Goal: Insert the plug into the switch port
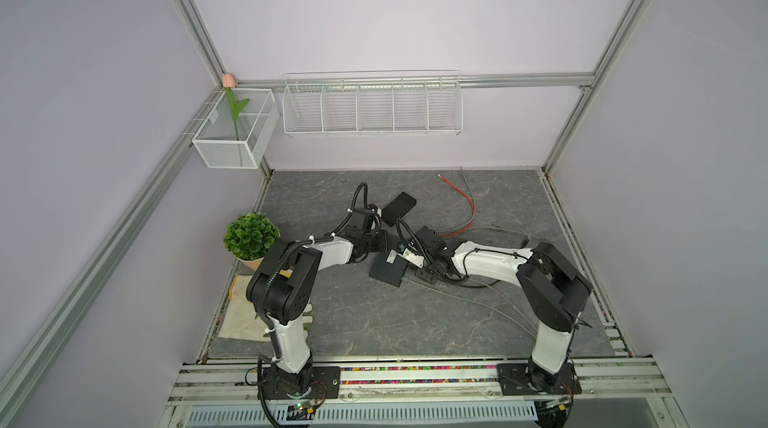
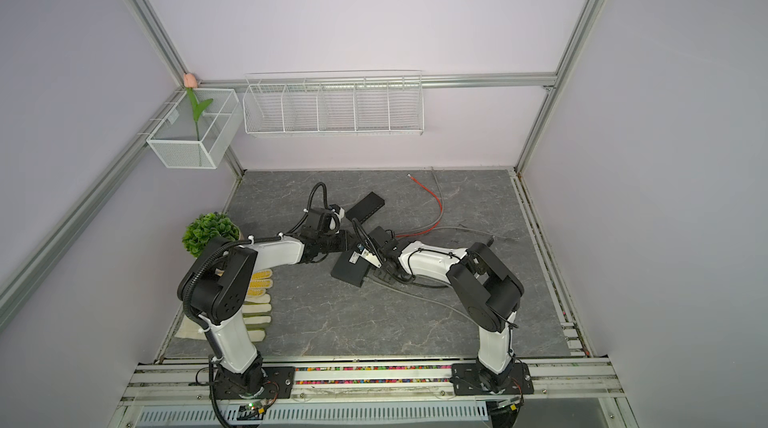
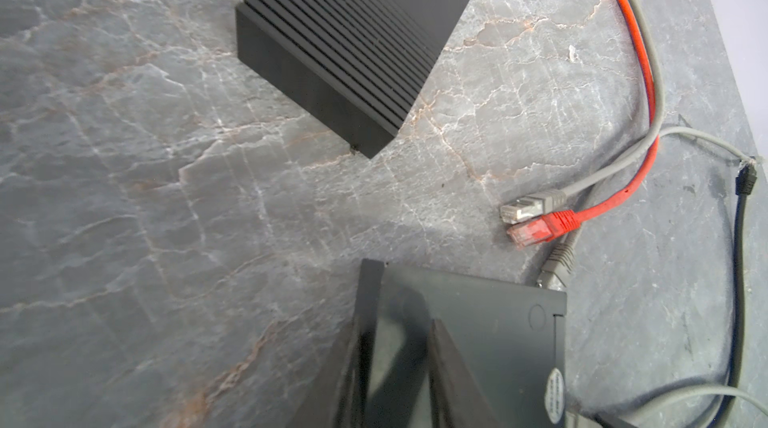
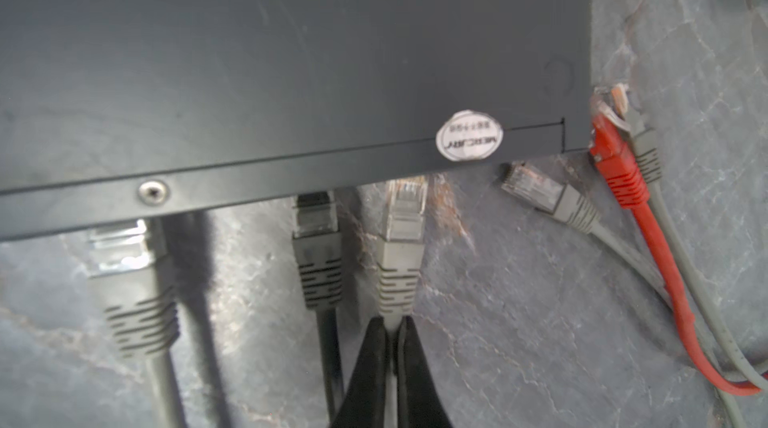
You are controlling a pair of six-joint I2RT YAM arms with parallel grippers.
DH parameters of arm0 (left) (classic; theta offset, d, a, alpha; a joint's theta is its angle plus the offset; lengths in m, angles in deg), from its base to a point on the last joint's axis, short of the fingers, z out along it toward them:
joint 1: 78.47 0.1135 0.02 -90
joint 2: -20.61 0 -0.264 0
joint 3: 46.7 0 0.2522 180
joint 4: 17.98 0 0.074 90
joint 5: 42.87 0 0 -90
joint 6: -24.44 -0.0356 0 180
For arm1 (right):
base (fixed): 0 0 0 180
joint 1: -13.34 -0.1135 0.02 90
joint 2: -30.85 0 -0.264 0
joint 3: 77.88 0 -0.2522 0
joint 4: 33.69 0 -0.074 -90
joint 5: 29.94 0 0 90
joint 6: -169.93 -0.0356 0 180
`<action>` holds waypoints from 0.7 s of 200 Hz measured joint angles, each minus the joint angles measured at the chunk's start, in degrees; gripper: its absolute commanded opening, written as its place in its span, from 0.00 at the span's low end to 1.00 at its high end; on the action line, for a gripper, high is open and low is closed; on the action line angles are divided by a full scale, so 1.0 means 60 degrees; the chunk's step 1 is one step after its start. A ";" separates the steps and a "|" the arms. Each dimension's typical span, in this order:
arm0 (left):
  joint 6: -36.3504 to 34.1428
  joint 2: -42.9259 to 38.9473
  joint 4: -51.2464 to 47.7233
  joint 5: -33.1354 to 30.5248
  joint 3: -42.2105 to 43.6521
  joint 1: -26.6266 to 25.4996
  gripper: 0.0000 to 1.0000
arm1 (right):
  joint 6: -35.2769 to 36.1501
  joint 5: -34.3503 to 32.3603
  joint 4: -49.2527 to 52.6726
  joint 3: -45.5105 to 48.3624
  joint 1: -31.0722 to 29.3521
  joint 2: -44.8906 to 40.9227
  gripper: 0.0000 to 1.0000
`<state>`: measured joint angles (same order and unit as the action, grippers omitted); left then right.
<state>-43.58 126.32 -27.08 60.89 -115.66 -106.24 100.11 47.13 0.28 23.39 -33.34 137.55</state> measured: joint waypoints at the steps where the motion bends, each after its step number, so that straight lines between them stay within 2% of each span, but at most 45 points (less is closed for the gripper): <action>1: 0.0004 0.0000 0.0000 0.0000 0.0000 0.0000 0.29 | 0.0000 -0.0007 -0.0004 0.0000 0.0000 0.0007 0.07; 59: 0.0000 0.0098 0.0248 0.0011 0.0000 0.0000 0.29 | 0.0011 -0.0448 -0.0076 -0.0280 -0.0015 0.0339 0.06; 140: 0.0095 0.0076 0.0965 -0.0117 0.0372 -0.0069 0.28 | -0.0004 -0.0197 -0.0080 -0.0288 0.0022 0.0328 0.06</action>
<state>-43.01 126.78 -21.29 60.19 -113.43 -106.65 100.09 45.95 -0.20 21.66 -33.21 139.51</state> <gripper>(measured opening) 0.281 0.071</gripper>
